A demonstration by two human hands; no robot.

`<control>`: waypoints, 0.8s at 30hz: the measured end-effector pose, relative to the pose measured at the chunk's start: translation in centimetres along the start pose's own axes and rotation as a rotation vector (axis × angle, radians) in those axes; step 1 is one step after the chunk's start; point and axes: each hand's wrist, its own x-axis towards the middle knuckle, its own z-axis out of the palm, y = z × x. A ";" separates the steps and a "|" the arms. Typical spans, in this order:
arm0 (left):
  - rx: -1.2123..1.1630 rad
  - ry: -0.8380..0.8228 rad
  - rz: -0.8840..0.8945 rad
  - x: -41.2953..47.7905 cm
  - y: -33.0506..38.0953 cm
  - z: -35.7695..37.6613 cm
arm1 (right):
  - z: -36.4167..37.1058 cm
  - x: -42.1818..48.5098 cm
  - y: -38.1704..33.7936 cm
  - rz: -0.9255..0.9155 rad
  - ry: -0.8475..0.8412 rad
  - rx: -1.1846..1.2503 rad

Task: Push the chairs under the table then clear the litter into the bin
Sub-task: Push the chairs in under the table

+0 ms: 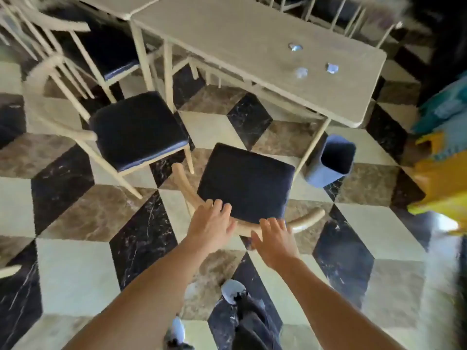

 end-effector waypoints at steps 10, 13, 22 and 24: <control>0.047 0.126 0.411 2.2 -5.3 6.7 | 6.5 2.1 -1.4 0.094 0.385 0.097; -0.015 0.206 0.397 2.6 -5.6 8.1 | 8.5 2.8 -1.2 0.092 0.497 0.083; -0.072 0.502 0.470 4.0 -6.2 10.8 | 10.9 4.9 0.7 -0.045 0.806 0.007; -0.072 0.530 0.458 4.3 -6.3 11.3 | 11.2 5.5 0.5 -0.051 0.864 -0.016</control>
